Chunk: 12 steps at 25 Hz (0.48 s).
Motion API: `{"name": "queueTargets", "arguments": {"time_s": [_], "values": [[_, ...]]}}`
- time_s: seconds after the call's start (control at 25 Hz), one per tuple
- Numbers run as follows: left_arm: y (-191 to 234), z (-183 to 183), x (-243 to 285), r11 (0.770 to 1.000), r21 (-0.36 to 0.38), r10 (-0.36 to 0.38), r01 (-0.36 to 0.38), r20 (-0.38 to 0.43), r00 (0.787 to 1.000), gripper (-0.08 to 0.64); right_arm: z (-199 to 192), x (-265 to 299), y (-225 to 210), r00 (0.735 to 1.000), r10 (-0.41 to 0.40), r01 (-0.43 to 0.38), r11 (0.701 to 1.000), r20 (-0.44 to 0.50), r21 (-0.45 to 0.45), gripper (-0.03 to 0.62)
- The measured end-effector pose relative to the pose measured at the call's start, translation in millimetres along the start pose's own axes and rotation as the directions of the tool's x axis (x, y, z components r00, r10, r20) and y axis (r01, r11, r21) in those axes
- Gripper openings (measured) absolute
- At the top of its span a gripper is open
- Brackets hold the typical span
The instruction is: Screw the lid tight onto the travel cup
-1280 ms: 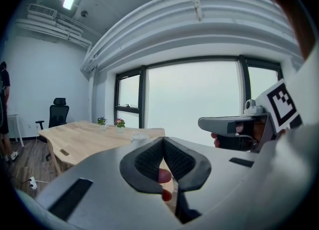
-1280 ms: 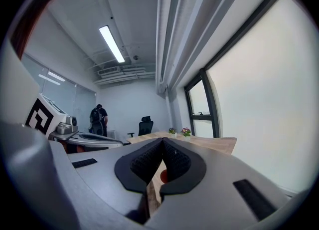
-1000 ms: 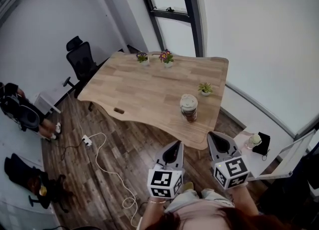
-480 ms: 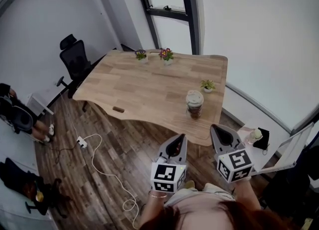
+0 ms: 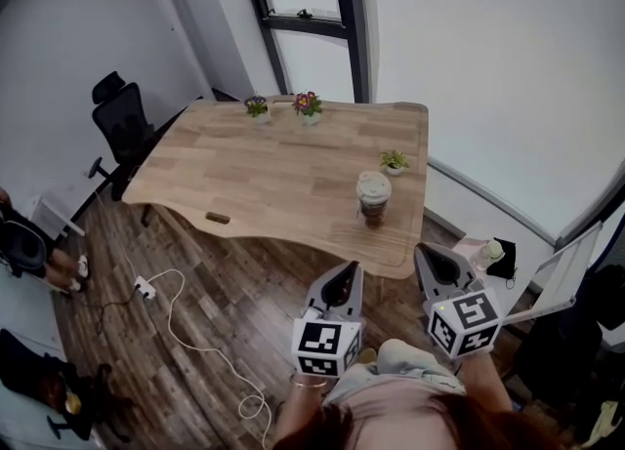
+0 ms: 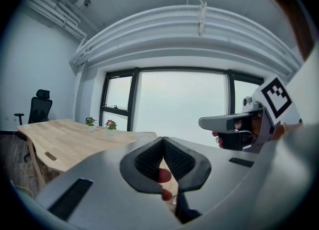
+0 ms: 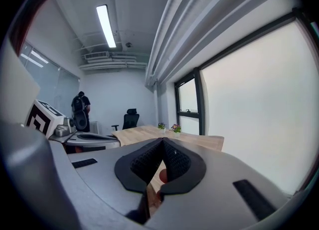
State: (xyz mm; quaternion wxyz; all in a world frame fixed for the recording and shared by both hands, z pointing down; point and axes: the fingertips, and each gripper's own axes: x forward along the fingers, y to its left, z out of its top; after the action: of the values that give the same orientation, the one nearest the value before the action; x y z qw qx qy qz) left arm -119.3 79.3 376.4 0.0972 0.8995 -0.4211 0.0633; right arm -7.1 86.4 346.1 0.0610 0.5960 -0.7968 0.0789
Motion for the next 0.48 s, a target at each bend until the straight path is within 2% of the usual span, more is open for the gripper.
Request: {"name": "queueTargets", "arguments": {"time_s": [0.24, 0.48], "values": [[4.6, 1.7, 0.0, 1.000, -0.020, -0.005, 0.005, 0.014, 1.000, 0.003, 2.7, -0.2, 5.6, 1.000, -0.013, 0.013, 0.999, -0.008, -0.042, 0.000], [-0.2, 1.7, 4.2, 1.000, -0.019, -0.024, 0.024, 0.013, 1.000, 0.002, 5.0, -1.8, 1.9, 1.000, -0.026, 0.026, 0.999, -0.001, -0.029, 0.000]]}}
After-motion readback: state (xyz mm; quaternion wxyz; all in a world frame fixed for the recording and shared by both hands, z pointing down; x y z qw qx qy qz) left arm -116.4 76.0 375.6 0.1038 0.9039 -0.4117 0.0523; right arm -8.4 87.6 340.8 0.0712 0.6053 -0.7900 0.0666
